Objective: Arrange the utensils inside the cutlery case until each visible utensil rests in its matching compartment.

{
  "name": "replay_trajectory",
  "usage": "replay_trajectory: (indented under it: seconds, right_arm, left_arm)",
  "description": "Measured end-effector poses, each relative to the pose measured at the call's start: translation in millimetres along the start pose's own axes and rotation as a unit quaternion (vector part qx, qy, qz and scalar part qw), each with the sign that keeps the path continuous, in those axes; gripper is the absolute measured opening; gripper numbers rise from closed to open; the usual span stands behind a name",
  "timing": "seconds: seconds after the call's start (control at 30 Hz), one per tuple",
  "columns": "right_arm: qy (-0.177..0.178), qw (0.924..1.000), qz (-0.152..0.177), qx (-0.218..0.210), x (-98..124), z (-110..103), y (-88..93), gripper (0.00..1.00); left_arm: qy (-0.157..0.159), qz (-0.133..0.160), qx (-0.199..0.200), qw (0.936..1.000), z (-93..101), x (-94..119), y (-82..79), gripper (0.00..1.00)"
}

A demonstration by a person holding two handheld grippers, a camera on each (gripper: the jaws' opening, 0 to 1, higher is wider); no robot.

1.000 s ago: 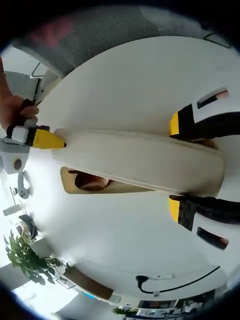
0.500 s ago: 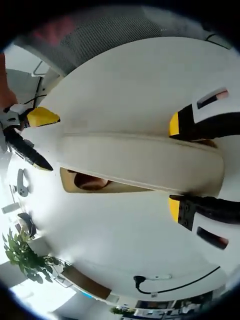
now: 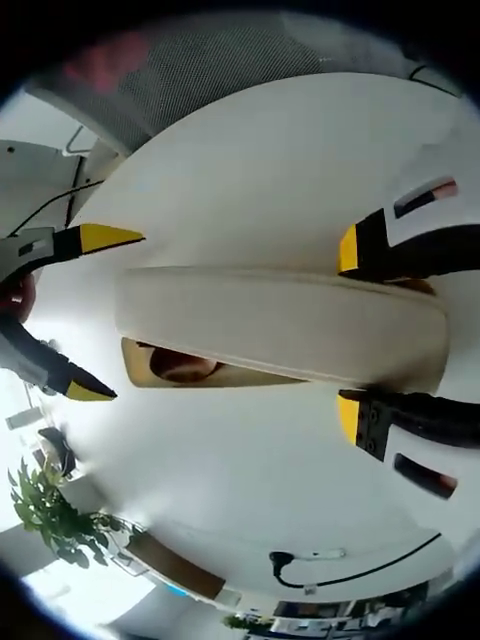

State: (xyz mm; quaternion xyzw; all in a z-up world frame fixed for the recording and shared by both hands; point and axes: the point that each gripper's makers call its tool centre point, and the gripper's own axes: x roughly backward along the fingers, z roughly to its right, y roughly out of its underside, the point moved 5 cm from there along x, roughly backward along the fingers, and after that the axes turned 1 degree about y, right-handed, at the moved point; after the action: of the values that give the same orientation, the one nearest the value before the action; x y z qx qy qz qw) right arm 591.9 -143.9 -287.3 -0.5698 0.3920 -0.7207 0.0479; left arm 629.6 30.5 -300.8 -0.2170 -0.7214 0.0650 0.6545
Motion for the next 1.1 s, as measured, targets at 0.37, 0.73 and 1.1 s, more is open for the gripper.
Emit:
replay_trajectory:
  seconds: [0.37,0.73,1.1]
  right_arm:
    - [-0.036,0.998,-0.047,0.022,-25.0,2.3,-0.6,0.85]
    - [-0.051,0.9956,-0.074,0.026,-26.9,13.9,9.8,0.59]
    - [-0.061,0.9927,-0.085,0.059,-24.0,30.7,17.6,0.39]
  left_arm:
    - [-0.001,0.001,0.0,1.0,-2.5,-1.1,1.9,0.45]
    - [-0.008,0.006,0.007,0.9999,0.9,0.0,2.7,0.43]
    - [-0.019,0.011,0.003,0.9998,3.4,4.5,8.8,0.45]
